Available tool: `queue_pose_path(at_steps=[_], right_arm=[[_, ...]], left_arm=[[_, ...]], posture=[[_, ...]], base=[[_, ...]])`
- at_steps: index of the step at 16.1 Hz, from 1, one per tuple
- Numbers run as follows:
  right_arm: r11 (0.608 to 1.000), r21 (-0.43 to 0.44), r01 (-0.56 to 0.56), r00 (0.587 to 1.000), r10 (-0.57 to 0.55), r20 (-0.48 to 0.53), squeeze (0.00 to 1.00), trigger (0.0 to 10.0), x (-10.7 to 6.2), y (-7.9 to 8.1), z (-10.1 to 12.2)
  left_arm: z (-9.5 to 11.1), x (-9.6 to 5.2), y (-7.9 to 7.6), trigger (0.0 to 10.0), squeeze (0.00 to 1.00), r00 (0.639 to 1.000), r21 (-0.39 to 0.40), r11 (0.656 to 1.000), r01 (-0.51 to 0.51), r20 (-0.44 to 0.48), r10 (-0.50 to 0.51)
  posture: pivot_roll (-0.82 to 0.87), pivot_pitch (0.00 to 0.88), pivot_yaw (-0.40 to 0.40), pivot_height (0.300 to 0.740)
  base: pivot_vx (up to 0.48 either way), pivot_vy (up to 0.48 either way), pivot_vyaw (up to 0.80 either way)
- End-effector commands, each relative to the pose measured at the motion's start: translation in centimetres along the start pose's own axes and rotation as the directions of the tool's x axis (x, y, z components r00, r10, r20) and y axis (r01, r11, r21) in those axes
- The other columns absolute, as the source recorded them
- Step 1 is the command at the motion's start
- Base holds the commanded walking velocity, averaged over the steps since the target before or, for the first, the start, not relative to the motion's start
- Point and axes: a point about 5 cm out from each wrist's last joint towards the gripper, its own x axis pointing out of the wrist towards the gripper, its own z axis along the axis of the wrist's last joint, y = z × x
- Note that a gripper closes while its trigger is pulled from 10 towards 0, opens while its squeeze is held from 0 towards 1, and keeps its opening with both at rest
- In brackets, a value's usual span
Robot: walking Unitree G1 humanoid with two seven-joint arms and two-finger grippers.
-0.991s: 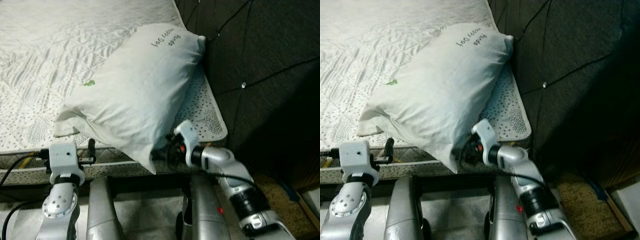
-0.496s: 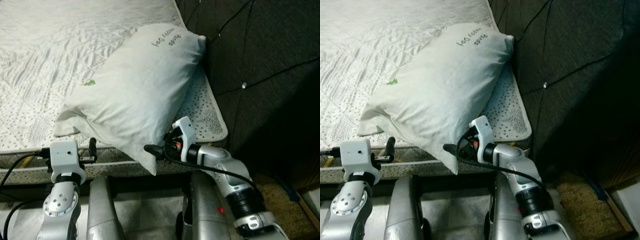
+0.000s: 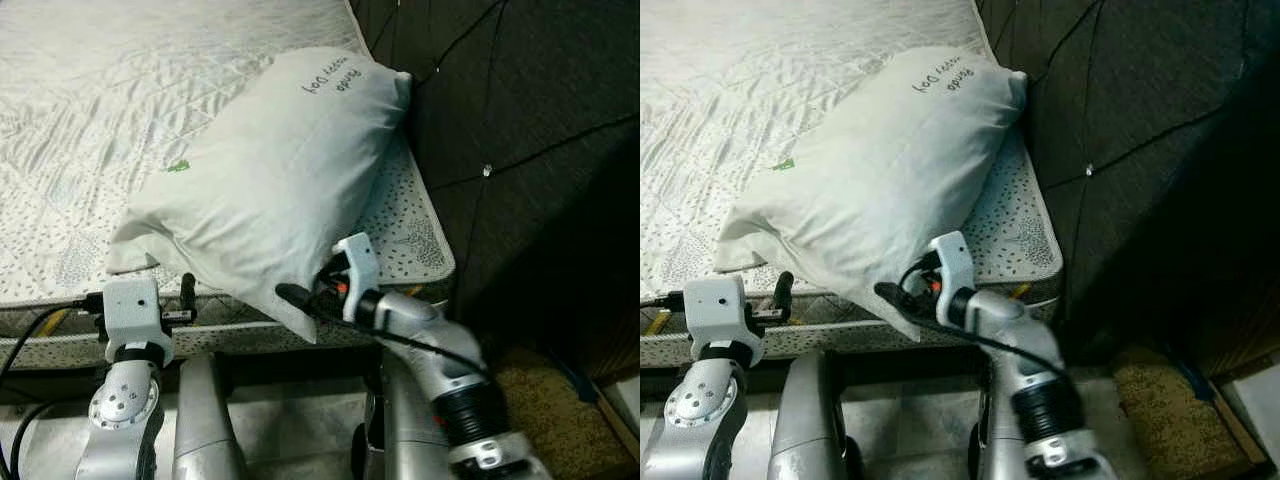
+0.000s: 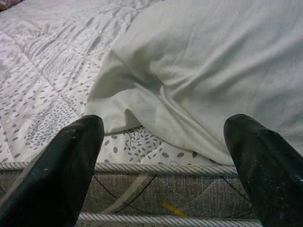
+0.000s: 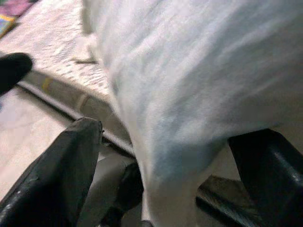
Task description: Clean up the room
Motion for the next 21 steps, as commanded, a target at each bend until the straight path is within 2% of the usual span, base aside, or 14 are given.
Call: queue_pose_path(at_steps=[1,2,3,5,6,10,15,18,21], right_arm=[[0.998,-0.028,0.054,0.998,-0.053,0.032,0.00,9.0,0.0,0.1,0.5],[0.995,-0.055,0.089,0.996,-0.087,0.035,0.00,9.7,0.1,0.1,0.4],[0.992,-0.067,0.107,0.994,-0.105,0.038,0.00,7.8,0.1,0.1,0.3],[0.977,-0.035,0.212,0.975,-0.209,0.078,0.00,1.6,0.3,-0.6,0.7],[0.961,-0.010,0.276,0.956,-0.273,0.107,0.00,0.0,0.4,-1.0,1.2],[0.954,-0.005,0.300,0.945,-0.296,0.140,0.00,0.0,0.9,-1.4,2.1],[0.933,-0.005,0.360,0.920,-0.354,0.169,0.00,0.0,0.5,-3.2,3.0],[0.909,-0.024,0.415,0.894,-0.403,0.196,0.00,0.0,0.3,-4.7,4.2],[0.868,-0.005,0.496,0.838,-0.477,0.265,0.00,0.0,-0.9,-7.3,6.5]], left_arm=[[-0.4,0.0,-0.1,10.0,0.00,1.000,0.004,1.000,0.002,-0.011,-0.002],[-0.4,0.1,-0.2,10.0,0.00,1.000,0.003,1.000,0.003,-0.011,-0.003],[-0.3,0.1,-0.2,10.0,0.00,1.000,0.002,1.000,0.003,-0.011,-0.003],[-0.3,0.1,-0.3,10.0,0.00,1.000,-0.002,1.000,0.001,-0.009,-0.001],[-0.3,0.2,-0.3,10.0,0.00,1.000,-0.004,1.000,0.000,-0.007,0.000],[-0.3,0.3,-0.3,10.0,0.00,1.000,-0.007,1.000,-0.002,-0.006,0.002],[-0.3,0.5,-0.5,10.0,0.00,1.000,-0.011,1.000,0.003,-0.003,-0.004],[-0.3,0.7,-0.7,10.0,0.00,1.000,-0.012,1.000,0.007,0.001,-0.007],[-0.5,0.7,-0.9,10.0,0.00,1.000,-0.021,1.000,-0.002,0.001,0.002]], posture=[[0.08,0.086,-0.014,0.506],[0.08,0.086,-0.015,0.506],[0.08,0.086,-0.016,0.506],[0.08,0.085,-0.018,0.506],[0.08,0.084,-0.019,0.506],[0.08,0.085,-0.015,0.506],[0.08,0.066,-0.015,0.506],[0.08,0.052,-0.015,0.506],[0.08,0.031,-0.016,0.506]], base=[[0.000,0.000,0.00],[0.000,0.000,0.00],[0.000,0.000,0.00],[0.000,0.000,0.00],[0.000,0.000,0.00],[0.000,0.000,0.00],[0.000,0.000,0.00],[0.000,0.000,0.00],[0.000,0.000,0.00]])
